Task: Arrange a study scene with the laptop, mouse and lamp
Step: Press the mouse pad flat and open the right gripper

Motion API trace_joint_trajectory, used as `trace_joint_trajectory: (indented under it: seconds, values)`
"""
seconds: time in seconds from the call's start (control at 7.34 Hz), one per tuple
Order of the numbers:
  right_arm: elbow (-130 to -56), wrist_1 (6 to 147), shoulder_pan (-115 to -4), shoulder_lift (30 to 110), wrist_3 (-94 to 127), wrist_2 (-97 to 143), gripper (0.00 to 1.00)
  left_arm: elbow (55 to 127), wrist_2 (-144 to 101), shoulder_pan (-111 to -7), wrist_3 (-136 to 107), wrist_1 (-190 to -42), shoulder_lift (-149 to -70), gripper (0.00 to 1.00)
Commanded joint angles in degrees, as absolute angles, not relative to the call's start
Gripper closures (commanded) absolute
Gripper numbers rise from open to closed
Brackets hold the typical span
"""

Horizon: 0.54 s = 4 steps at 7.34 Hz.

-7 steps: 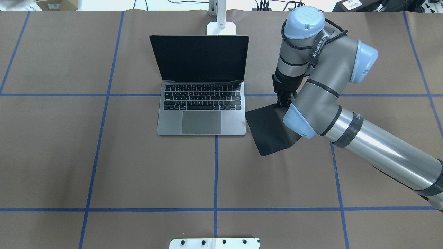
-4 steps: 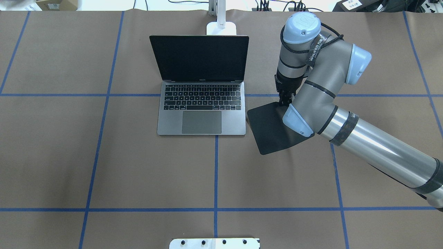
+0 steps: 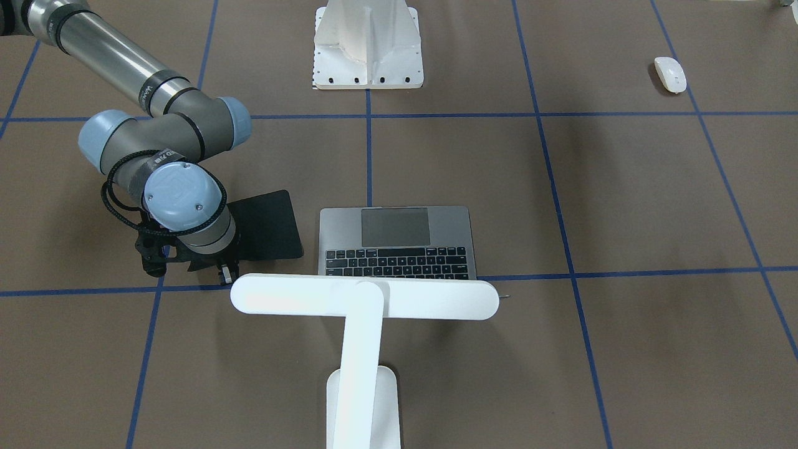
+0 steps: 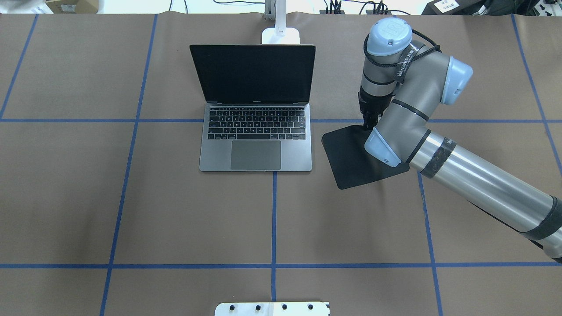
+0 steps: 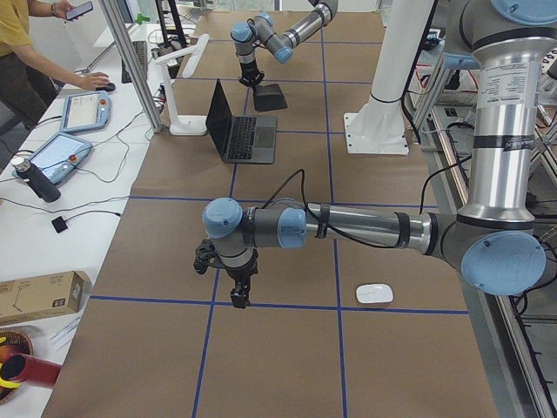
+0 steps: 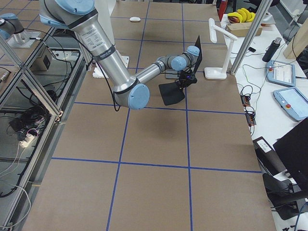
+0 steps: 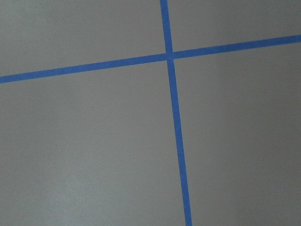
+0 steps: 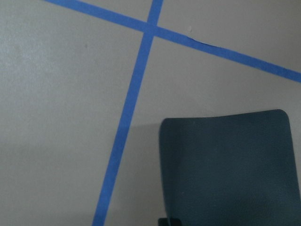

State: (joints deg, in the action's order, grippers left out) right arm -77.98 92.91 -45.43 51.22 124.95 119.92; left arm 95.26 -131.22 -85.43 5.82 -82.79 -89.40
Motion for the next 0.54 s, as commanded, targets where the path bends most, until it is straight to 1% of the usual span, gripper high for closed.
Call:
trace_joint_trajectory:
  seconds: [0.0,0.14,0.27,0.41]
  values:
    - [-76.55,91.32,-46.05,51.33,125.51,119.88,1.00,95.45,-131.22,-85.43,5.80,-82.79,-89.47,0.00]
    - [-76.55,91.32,-46.40,51.33,125.94,119.88,1.00,95.45,-131.22,-85.43,5.80,-82.79,-89.47,0.00]
    - [-76.55,91.23,-46.58,51.50,127.77,119.88,0.81,95.45,-131.22,-85.43,5.80,-82.79,-89.56,0.00]
    - [-76.55,91.23,-46.50,51.59,127.62,119.88,0.38,95.45,-131.22,-85.43,5.80,-82.79,-89.56,0.00]
